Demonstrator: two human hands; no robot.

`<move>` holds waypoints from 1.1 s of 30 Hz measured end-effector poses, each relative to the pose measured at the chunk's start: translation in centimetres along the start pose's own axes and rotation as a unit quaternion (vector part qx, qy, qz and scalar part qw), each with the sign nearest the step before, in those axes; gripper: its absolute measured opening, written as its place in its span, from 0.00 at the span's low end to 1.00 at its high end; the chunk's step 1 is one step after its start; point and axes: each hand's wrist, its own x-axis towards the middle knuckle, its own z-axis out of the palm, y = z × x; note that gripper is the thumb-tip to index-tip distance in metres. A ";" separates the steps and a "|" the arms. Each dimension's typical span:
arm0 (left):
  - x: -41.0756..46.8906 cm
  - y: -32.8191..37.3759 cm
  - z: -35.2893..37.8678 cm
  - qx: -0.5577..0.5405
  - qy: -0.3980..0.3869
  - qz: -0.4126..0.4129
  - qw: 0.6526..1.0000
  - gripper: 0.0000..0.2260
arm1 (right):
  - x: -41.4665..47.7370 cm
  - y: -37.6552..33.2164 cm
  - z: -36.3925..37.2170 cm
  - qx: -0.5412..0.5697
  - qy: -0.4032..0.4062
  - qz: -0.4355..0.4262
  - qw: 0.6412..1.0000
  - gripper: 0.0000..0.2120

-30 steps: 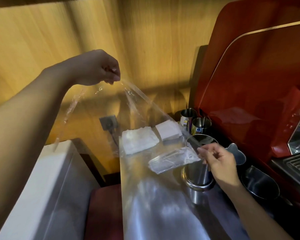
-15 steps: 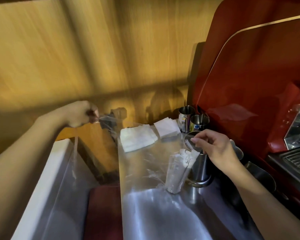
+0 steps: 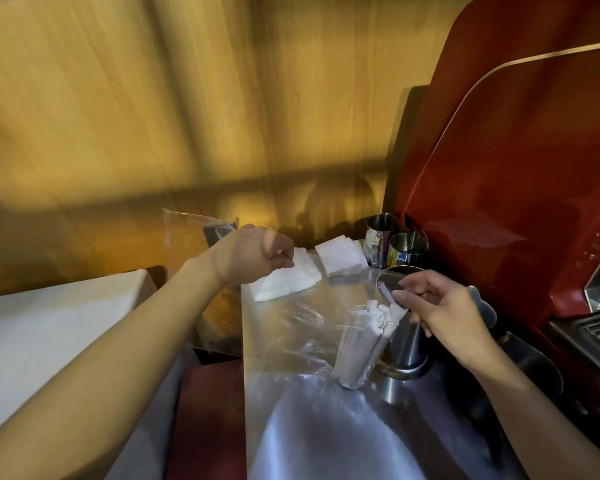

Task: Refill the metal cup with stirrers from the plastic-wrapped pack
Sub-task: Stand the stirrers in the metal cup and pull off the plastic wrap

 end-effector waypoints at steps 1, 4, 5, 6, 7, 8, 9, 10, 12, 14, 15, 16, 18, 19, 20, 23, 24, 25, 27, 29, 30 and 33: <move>0.1 0.0 -0.1 -0.015 -0.002 -0.006 1.000 0.08 | -0.2 0.3 -0.2 -0.010 0.007 0.009 1.000 0.02; 0.3 -0.2 -0.5 -0.056 -0.013 -0.010 0.998 0.08 | -0.4 0.4 -0.4 -0.033 0.043 -0.002 0.999 0.05; 0.3 -0.3 -0.6 -0.070 -0.012 -0.011 0.997 0.07 | -0.4 0.1 -0.4 -0.027 0.060 -0.017 0.998 0.07; 0.2 -0.5 -0.6 -0.087 -0.008 -0.015 0.996 0.07 | -0.4 -0.4 -0.3 -0.022 0.076 -0.038 0.996 0.08; 0.2 -0.6 -0.6 -0.107 -0.005 -0.021 0.994 0.06 | -0.2 -1.0 -0.2 -0.026 0.088 -0.059 0.994 0.08; 0.1 -0.8 -0.6 -0.123 -0.004 -0.025 0.992 0.06 | 0.0 -1.5 -0.1 -0.039 0.089 -0.077 0.992 0.08; 0.0 -0.9 -0.6 -0.130 -0.011 -0.027 0.991 0.05 | 0.2 -2.1 0.0 -0.057 0.078 -0.085 0.992 0.08; -0.3 -1.1 -0.5 -0.132 -0.024 -0.030 0.990 0.05 | 0.5 -2.5 0.2 -0.078 0.057 -0.082 0.992 0.09; -0.9 -1.7 -0.1 -0.142 -0.042 -0.043 0.988 0.06 | 1.1 -3.1 0.6 -0.122 0.030 -0.076 0.989 0.09; -1.6 -2.3 0.2 -0.169 -0.033 -0.072 0.982 0.05 | 1.6 -3.8 1.1 -0.146 0.036 -0.100 0.983 0.06; -2.0 -2.5 0.2 -0.177 -0.026 -0.085 0.980 0.05 | 1.9 -4.0 1.4 -0.155 0.032 -0.115 0.981 0.05; -2.2 -2.7 0.4 -0.172 -0.022 -0.092 0.981 0.05 | 2.2 -4.2 1.8 -0.169 0.013 -0.120 0.978 0.05; -2.7 -3.0 0.6 -0.152 -0.018 -0.094 0.984 0.05 | 2.5 -4.1 2.4 -0.203 -0.038 -0.109 0.972 0.05; -2.9 -3.1 0.6 -0.154 -0.015 -0.093 0.984 0.05 | 2.5 -4.0 2.6 -0.206 -0.042 -0.109 0.971 0.05; -3.2 -3.2 0.6 -0.164 -0.009 -0.093 0.982 0.06 | 2.6 -3.9 2.7 -0.198 -0.030 -0.116 0.973 0.05; -3.6 -3.4 0.5 -0.171 -0.003 -0.099 0.980 0.06 | 2.9 -4.1 2.6 -0.189 -0.035 -0.117 0.974 0.05; -3.7 -3.4 0.6 -0.162 -0.007 -0.100 0.982 0.07 | 3.0 -4.1 2.6 -0.204 -0.060 -0.112 0.971 0.05; -3.7 -3.4 0.8 -0.158 -0.009 -0.102 0.982 0.07 | 3.0 -4.2 2.6 -0.213 -0.071 -0.111 0.968 0.05; -3.7 -3.4 0.8 -0.167 -0.002 -0.106 0.980 0.07 | 3.2 -4.1 2.5 -0.197 -0.031 -0.127 0.972 0.04; -3.6 -3.2 0.6 -0.167 0.004 -0.105 0.980 0.07 | 3.3 -4.1 2.4 -0.179 0.004 -0.134 0.975 0.04; -3.5 -3.1 0.5 -0.161 0.010 -0.106 0.981 0.06 | 3.3 -4.0 2.4 -0.179 0.002 -0.129 0.975 0.04; -3.2 -2.7 0.1 -0.160 0.065 -0.110 0.979 0.06 | 3.1 -3.4 2.1 -0.172 0.020 -0.117 0.978 0.04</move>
